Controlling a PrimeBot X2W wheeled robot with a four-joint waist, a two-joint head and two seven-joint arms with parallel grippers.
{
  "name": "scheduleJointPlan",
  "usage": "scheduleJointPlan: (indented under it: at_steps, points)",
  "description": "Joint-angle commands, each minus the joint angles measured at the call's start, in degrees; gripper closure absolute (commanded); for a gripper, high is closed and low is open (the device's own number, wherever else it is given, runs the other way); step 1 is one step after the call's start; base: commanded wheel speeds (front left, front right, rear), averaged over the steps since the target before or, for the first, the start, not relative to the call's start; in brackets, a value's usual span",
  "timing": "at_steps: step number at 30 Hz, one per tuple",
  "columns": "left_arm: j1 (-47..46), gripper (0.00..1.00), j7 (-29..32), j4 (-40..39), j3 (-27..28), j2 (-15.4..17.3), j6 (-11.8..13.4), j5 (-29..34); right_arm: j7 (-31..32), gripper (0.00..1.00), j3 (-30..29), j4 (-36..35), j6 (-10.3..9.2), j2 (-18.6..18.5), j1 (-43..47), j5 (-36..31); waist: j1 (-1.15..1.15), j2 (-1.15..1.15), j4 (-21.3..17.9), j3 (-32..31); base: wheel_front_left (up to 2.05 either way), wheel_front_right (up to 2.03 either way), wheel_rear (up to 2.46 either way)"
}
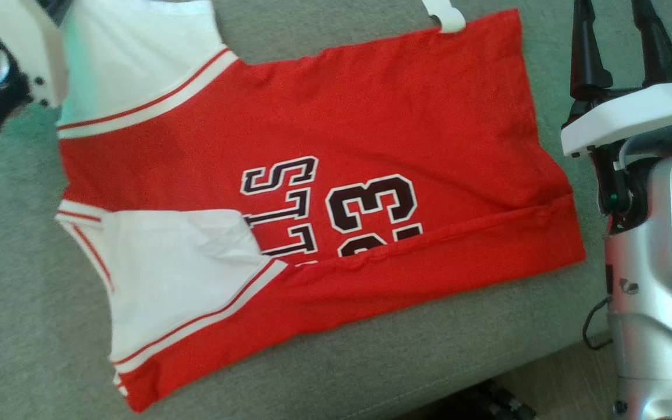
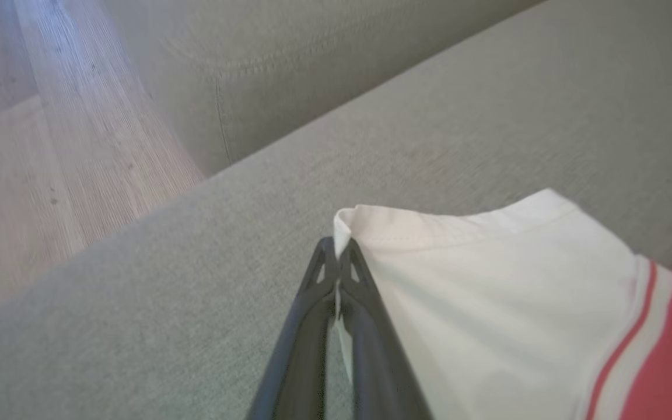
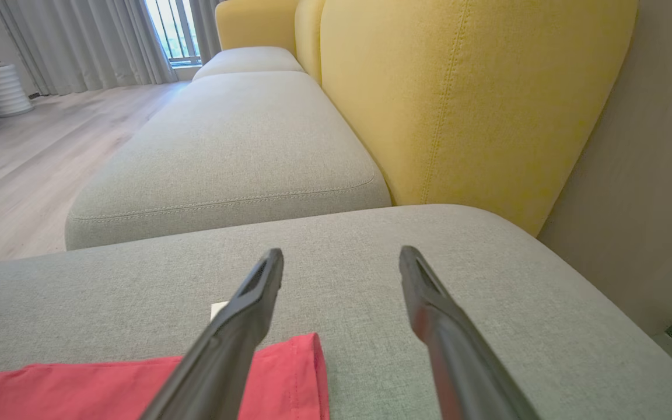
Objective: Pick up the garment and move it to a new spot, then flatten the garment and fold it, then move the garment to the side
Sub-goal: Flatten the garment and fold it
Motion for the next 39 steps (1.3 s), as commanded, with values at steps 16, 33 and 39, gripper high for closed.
scheduleJointPlan:
  at_steps: [16,33,39]
  points:
    - [2.76,1.0,-21.03,-14.84,-0.32,-2.49,0.69,5.15,8.87,0.0,2.07,15.3,0.39,-10.4,-6.81,1.21,0.0,0.0,12.84,-5.89,0.0,0.0,0.0]
    - [5.07,1.0,-19.56,-23.68,-1.97,-0.69,3.23,5.96,10.88,0.0,4.85,36.33,0.39,-13.77,-14.47,2.17,0.0,0.0,15.63,-3.59,0.0,0.0,0.0]
    - [4.72,1.0,-19.88,-22.52,-1.9,-0.03,4.23,6.73,8.84,1.0,8.08,38.14,0.39,-14.29,-15.91,4.6,0.0,0.0,15.16,-3.64,0.0,0.0,0.0]
